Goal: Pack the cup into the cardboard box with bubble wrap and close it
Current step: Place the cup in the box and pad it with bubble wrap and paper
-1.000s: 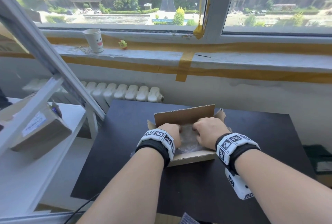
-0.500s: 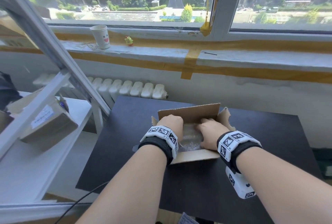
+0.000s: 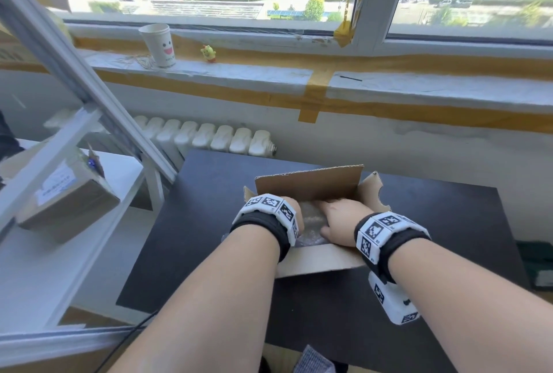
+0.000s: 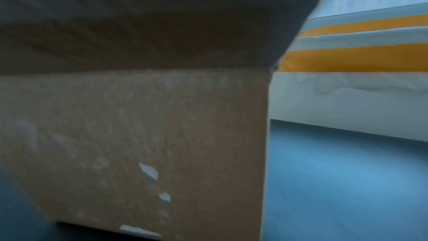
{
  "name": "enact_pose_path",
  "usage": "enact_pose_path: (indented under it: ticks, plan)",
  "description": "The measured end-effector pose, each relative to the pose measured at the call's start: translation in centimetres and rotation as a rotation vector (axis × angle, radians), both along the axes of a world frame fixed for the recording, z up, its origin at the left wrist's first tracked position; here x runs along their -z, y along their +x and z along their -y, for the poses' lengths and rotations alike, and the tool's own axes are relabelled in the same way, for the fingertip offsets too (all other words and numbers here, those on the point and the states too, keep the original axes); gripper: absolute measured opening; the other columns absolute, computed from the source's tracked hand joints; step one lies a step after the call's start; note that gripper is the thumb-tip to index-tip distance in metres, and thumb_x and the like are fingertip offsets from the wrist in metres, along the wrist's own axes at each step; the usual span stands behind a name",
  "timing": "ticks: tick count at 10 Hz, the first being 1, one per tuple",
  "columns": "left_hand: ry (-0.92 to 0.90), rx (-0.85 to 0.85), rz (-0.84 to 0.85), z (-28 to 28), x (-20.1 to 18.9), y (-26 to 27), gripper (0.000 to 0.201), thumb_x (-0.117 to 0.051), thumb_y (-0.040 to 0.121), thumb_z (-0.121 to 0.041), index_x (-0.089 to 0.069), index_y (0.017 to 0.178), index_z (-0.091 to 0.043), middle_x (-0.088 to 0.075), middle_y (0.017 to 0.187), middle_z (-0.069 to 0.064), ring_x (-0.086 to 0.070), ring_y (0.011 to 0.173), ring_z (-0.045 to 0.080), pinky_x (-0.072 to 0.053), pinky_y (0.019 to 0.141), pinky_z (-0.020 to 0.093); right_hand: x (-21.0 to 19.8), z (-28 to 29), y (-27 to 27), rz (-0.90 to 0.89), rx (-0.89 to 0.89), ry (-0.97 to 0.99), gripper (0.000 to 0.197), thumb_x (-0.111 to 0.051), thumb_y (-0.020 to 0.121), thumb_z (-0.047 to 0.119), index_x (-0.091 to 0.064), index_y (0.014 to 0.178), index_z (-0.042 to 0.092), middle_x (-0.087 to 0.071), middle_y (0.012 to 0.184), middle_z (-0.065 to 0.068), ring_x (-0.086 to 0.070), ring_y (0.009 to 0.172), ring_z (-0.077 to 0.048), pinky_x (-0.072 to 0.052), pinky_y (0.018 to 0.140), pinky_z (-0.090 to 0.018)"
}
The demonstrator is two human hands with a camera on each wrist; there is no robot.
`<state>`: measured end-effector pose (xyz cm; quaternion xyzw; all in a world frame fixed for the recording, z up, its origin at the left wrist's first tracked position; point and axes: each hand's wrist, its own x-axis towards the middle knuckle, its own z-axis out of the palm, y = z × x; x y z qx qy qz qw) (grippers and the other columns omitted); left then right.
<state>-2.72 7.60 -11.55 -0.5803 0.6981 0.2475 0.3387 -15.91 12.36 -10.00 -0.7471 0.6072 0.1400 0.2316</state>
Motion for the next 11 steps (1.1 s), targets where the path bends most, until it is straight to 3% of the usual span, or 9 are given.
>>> enact_pose_path:
  ticks: [1, 2, 3, 5, 6, 7, 8, 9, 11]
  plan:
    - [0.070, -0.019, 0.009, 0.8, 0.5, 0.1, 0.034, -0.077, 0.053, -0.039, -0.055, 0.071, -0.021, -0.060, 0.073, -0.003, -0.060, 0.070, 0.025, -0.055, 0.079, 0.047, 0.4, 0.9, 0.4, -0.031, 0.006, 0.074, 0.057, -0.054, 0.085, 0.026, -0.041, 0.141, 0.018, -0.057, 0.134, -0.006, -0.054, 0.121, -0.028, -0.046, 0.101, -0.039]
    - [0.017, 0.015, -0.002, -1.2, -3.3, 0.0, 0.015, -0.069, 0.071, -0.031, -0.065, 0.083, -0.022, -0.070, 0.105, 0.004, -0.066, 0.096, 0.033, -0.055, 0.088, 0.049, 0.9, 1.3, 0.6, -0.085, -0.009, 0.116, 0.058, -0.054, 0.088, 0.024, -0.038, 0.143, 0.020, -0.051, 0.138, -0.006, -0.051, 0.125, -0.027, -0.044, 0.103, -0.038]
    - [-0.114, -0.007, -0.138, -2.6, -3.9, 0.1, 0.033, -0.053, 0.096, -0.020, -0.063, 0.125, -0.009, -0.062, 0.130, 0.013, -0.059, 0.121, 0.032, -0.047, 0.104, 0.047, 1.2, 1.5, 0.7, -0.092, -0.024, 0.110, 0.063, -0.055, 0.086, 0.025, -0.034, 0.145, 0.023, -0.044, 0.140, -0.008, -0.045, 0.129, -0.029, -0.041, 0.106, -0.038]
    - [-0.038, 0.164, 0.026, -2.8, -5.1, -0.1, 0.018, -0.053, 0.085, -0.019, -0.068, 0.093, -0.011, -0.070, 0.102, 0.014, -0.067, 0.101, 0.033, -0.054, 0.087, 0.049, 0.9, 1.2, 0.4, -0.062, -0.048, 0.055, 0.059, -0.058, 0.082, 0.027, -0.042, 0.139, 0.021, -0.050, 0.133, -0.007, -0.050, 0.122, -0.027, -0.044, 0.101, -0.037]
    - [-0.071, 0.257, 0.069, -3.1, -5.8, -0.4, 0.021, -0.051, 0.087, -0.014, -0.066, 0.100, -0.007, -0.073, 0.095, 0.019, -0.067, 0.092, 0.033, -0.054, 0.087, 0.049, 0.4, 0.9, 0.1, 0.015, -0.041, -0.003, 0.059, -0.055, 0.081, 0.028, -0.038, 0.138, 0.028, -0.058, 0.122, -0.007, -0.059, 0.108, -0.029, -0.051, 0.086, -0.037]
    - [-0.077, 0.068, -0.087, -2.9, -5.4, -0.3, 0.029, -0.056, 0.093, -0.017, -0.065, 0.120, -0.010, -0.074, 0.084, 0.015, -0.067, 0.094, 0.032, -0.051, 0.098, 0.047, 0.3, 1.0, 0.0, 0.023, -0.076, 0.028, 0.063, -0.054, 0.084, 0.028, -0.033, 0.143, 0.037, -0.054, 0.126, -0.008, -0.055, 0.115, -0.031, -0.049, 0.093, -0.040]
    - [-0.073, -0.035, -0.140, -2.6, -5.0, -0.1, 0.028, -0.058, 0.093, -0.020, -0.066, 0.118, -0.015, -0.044, 0.067, 0.004, -0.059, 0.079, 0.022, -0.047, 0.104, 0.045, 0.6, 1.1, 0.1, -0.002, -0.080, 0.066, 0.068, -0.052, 0.086, 0.028, -0.024, 0.146, 0.045, -0.045, 0.135, -0.008, -0.043, 0.128, -0.030, -0.042, 0.102, -0.042]
    - [-0.073, -0.010, -0.075, -2.6, -4.8, 0.2, 0.023, -0.058, 0.091, -0.020, -0.051, 0.069, -0.020, -0.034, 0.063, -0.004, -0.033, 0.053, 0.011, -0.049, 0.101, 0.044, 0.8, 1.5, 0.3, -0.024, -0.087, 0.087, 0.069, -0.052, 0.088, 0.028, -0.021, 0.147, 0.045, -0.047, 0.135, -0.007, -0.044, 0.127, -0.029, -0.042, 0.103, -0.041]
    - [-0.138, -0.064, -0.041, -1.2, -3.0, -0.6, 0.035, -0.064, 0.084, -0.022, -0.043, 0.056, -0.017, -0.044, 0.060, -0.001, -0.041, 0.052, 0.012, -0.056, 0.085, 0.040, 0.7, 2.0, 0.8, -0.055, -0.075, 0.138, 0.066, -0.057, 0.086, 0.025, -0.030, 0.146, 0.034, -0.052, 0.133, -0.005, -0.051, 0.124, -0.027, -0.044, 0.102, -0.039]
